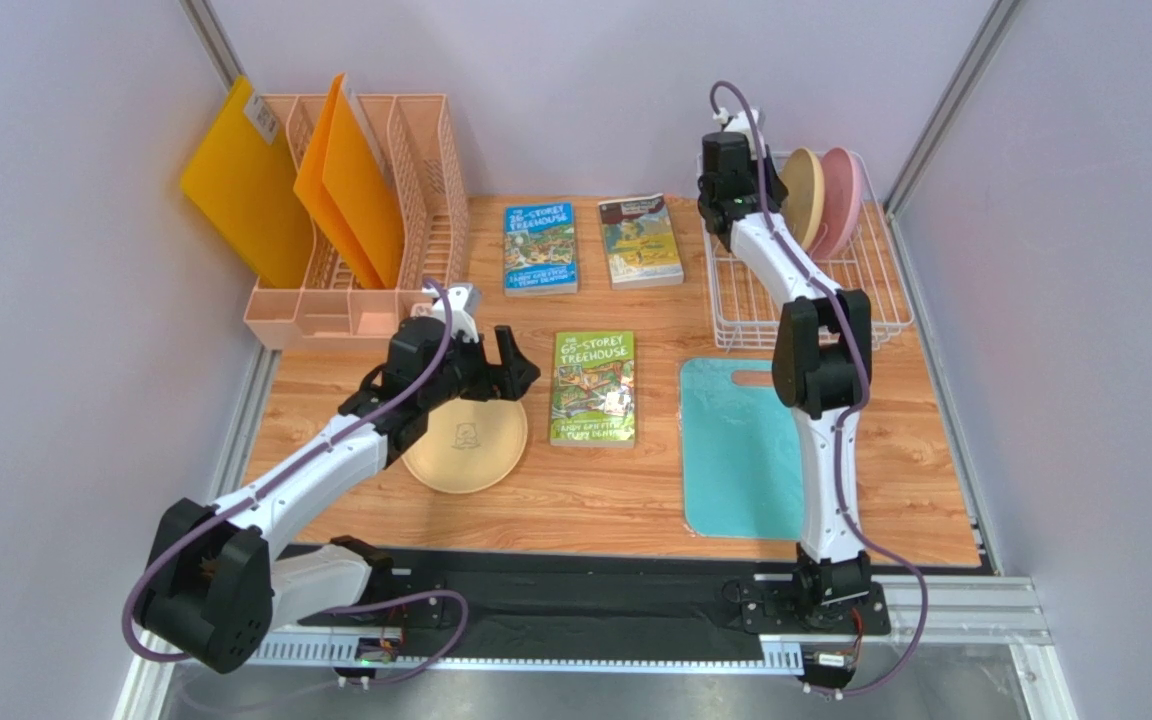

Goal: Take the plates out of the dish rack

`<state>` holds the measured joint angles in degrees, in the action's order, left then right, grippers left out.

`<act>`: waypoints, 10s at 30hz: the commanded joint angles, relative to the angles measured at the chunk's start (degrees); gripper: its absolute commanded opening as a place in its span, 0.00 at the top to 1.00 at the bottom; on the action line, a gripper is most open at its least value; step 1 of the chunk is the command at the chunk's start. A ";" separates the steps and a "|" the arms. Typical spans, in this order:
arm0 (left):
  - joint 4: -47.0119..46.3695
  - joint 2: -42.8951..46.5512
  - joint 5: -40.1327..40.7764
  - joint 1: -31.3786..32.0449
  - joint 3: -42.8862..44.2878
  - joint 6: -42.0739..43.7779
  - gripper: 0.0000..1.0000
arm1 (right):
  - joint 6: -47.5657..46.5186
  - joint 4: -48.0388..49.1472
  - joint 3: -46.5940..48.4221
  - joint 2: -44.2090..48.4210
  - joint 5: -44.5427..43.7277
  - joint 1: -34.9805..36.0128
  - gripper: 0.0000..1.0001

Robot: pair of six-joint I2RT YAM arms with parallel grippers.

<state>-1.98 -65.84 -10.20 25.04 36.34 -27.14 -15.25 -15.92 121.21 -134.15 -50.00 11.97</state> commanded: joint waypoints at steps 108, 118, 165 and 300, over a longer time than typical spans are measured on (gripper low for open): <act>33.44 27.35 37.53 3.18 -10.59 -18.74 0.51 | 35.64 -13.60 -52.31 54.87 53.88 9.04 0.32; 29.42 28.49 33.76 3.18 -9.01 -13.92 0.15 | 30.46 -13.70 -45.28 52.59 27.70 5.00 0.22; -3.03 0.54 -0.61 3.18 1.02 3.84 0.05 | 7.16 -9.83 -0.97 5.21 13.08 -8.28 0.91; 8.04 17.06 21.79 6.25 -5.22 -3.45 1.00 | 42.15 -4.12 -60.21 61.37 45.17 23.19 0.54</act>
<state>2.26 -52.27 7.25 31.09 30.81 -31.57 28.77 -20.78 58.89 -73.84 -0.54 35.44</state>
